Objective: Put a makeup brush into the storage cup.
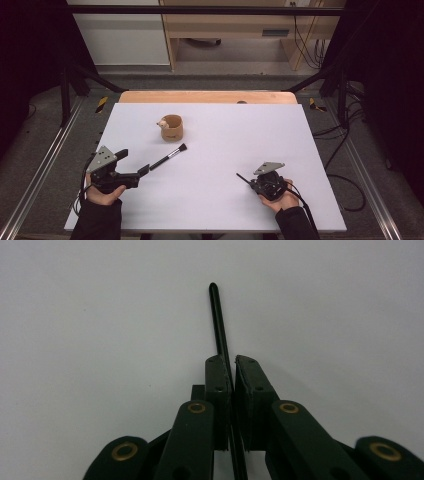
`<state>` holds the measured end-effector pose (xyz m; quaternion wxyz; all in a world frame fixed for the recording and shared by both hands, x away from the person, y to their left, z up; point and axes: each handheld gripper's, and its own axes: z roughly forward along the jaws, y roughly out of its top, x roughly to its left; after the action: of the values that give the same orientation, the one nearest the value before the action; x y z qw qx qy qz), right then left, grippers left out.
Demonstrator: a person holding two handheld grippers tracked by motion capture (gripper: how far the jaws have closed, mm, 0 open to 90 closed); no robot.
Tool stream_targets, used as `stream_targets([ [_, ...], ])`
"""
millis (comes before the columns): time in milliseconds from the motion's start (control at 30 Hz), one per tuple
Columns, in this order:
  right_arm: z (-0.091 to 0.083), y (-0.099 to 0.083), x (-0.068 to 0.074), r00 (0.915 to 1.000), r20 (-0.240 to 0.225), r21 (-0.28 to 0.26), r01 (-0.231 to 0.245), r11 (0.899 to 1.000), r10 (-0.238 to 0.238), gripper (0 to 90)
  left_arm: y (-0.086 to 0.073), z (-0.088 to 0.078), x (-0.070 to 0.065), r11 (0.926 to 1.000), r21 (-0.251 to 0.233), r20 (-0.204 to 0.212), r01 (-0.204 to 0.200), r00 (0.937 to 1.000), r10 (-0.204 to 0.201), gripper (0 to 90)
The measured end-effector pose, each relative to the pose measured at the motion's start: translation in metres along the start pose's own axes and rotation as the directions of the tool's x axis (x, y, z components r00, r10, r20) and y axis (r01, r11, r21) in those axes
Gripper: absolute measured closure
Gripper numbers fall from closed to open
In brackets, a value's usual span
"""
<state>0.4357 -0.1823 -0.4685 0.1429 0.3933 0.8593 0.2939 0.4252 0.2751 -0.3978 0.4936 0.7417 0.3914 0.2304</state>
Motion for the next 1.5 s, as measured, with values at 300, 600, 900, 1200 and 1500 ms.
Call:
stream_targets([
  [300, -0.015, 0.007, -0.007, 0.9998, 0.014, -0.011, 0.016, 1.000, -0.016, 67.3, 0.000, 0.001, 0.000, 1.0000, 0.006, 0.007, -0.003, 1.0000, 0.003, 5.7],
  [600, -0.022, 0.027, -0.008, 0.9969, -0.046, 0.125, 0.068, 0.990, -0.063, 61.7, 0.001, 0.000, 0.000, 1.0000, 0.008, 0.012, -0.005, 0.9999, 0.005, 5.7],
  [900, -0.013, 0.034, -0.011, 0.9942, -0.069, 0.239, 0.096, 0.966, -0.082, 65.9, 0.001, 0.000, -0.001, 0.9999, 0.010, 0.014, -0.011, 0.9998, 0.011, 5.7],
  [1200, -0.003, 0.031, -0.009, 0.9910, -0.082, 0.316, 0.126, 0.940, -0.106, 72.4, 0.001, 0.001, -0.002, 0.9999, 0.011, 0.014, -0.013, 0.9998, 0.012, 5.7],
  [1500, 0.001, 0.032, -0.003, 0.9886, -0.096, 0.349, 0.143, 0.926, -0.116, 85.0, 0.001, 0.002, -0.004, 0.9995, 0.023, 0.015, -0.023, 0.9996, 0.023, 5.7],
])
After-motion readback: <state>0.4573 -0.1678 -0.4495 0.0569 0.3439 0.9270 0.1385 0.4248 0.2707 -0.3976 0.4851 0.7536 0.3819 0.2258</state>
